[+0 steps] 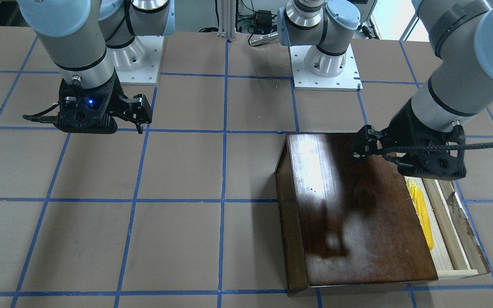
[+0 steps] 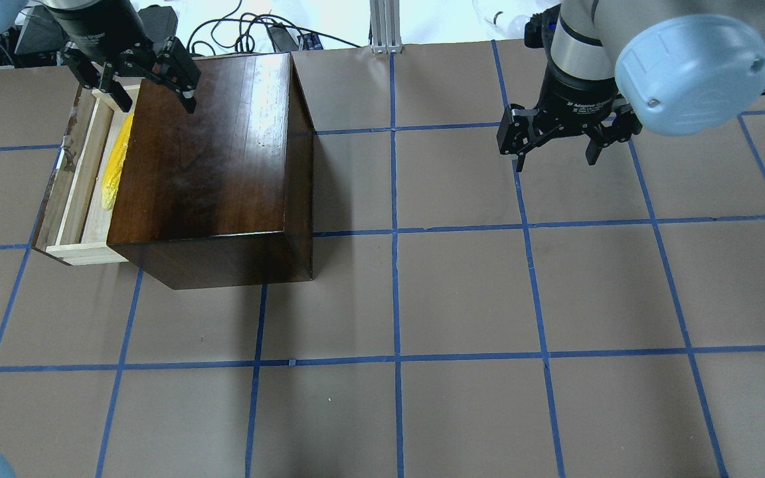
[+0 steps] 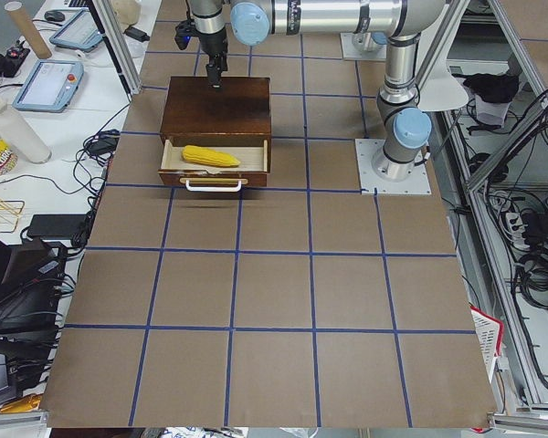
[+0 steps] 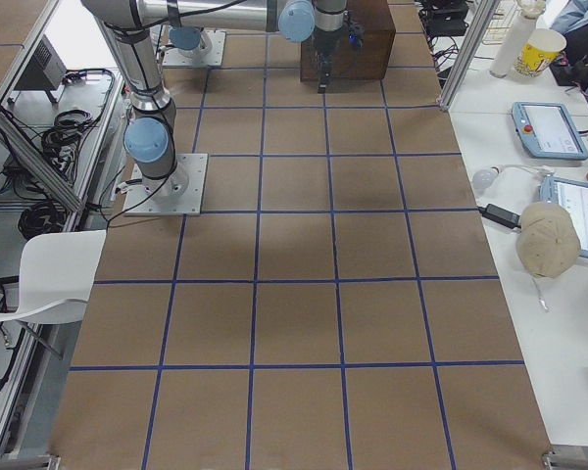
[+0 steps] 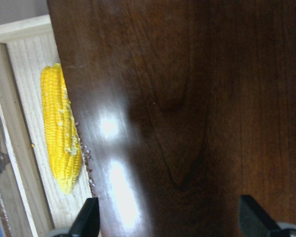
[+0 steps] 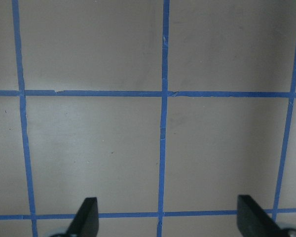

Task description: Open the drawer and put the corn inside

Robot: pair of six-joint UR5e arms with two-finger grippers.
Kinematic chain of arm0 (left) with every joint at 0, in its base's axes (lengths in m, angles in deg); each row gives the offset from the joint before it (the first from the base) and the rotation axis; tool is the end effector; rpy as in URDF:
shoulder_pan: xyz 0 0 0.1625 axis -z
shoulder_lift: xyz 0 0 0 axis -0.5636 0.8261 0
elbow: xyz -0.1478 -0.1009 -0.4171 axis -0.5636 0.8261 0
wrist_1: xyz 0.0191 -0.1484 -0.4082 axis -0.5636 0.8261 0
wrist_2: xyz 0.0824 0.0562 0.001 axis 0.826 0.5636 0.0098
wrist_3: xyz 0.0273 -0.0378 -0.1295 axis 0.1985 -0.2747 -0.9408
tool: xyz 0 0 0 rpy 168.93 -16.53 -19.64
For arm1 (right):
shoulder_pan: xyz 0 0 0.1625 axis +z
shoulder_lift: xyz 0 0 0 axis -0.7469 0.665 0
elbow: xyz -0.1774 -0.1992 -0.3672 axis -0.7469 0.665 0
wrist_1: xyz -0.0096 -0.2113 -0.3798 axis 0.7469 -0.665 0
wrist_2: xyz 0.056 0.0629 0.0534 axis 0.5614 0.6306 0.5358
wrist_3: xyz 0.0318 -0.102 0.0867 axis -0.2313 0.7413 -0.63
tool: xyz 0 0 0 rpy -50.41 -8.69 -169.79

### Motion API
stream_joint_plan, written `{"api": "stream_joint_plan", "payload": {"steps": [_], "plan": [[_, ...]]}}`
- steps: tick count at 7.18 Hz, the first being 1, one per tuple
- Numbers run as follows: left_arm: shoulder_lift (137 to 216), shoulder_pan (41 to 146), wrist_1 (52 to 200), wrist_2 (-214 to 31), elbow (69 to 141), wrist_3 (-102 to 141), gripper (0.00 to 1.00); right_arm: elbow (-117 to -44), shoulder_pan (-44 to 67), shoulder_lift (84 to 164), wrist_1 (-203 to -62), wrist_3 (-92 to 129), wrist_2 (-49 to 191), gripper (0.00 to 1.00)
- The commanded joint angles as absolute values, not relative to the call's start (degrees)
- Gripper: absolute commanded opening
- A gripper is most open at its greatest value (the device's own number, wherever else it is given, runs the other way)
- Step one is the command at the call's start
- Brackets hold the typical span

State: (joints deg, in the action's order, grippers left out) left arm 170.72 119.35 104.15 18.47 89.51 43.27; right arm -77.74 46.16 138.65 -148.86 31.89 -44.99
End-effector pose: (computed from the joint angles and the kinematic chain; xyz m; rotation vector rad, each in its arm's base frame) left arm -0.0831 -0.6230 0.4615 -0.1012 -3.1074 -0.0987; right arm 0.1678 -0.5359 0.4314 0.0347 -3.0810 -0.0648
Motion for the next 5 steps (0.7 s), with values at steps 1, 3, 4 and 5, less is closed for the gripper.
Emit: {"api": "stream_joint_plan", "payload": {"steps": [1,3,4,5], "plan": [[167.7,123.2,103.9,17.8,94.4,37.8,1.00,-77.7,46.2,138.6,-148.9,31.9,-45.0,1.00],[166.6,123.8,103.9,17.9,95.2,37.5,1.00,-77.7,46.2,138.7,-148.9,31.9,-45.1,1.00],[166.4,123.3,103.6,17.9,95.2,37.8,1.00,-77.7,46.2,138.7,-148.9,31.9,-45.1,1.00],[166.4,123.3,103.4,17.9,95.2,37.7,1.00,-77.7,46.2,138.6,-148.9,31.9,-45.1,1.00]]}}
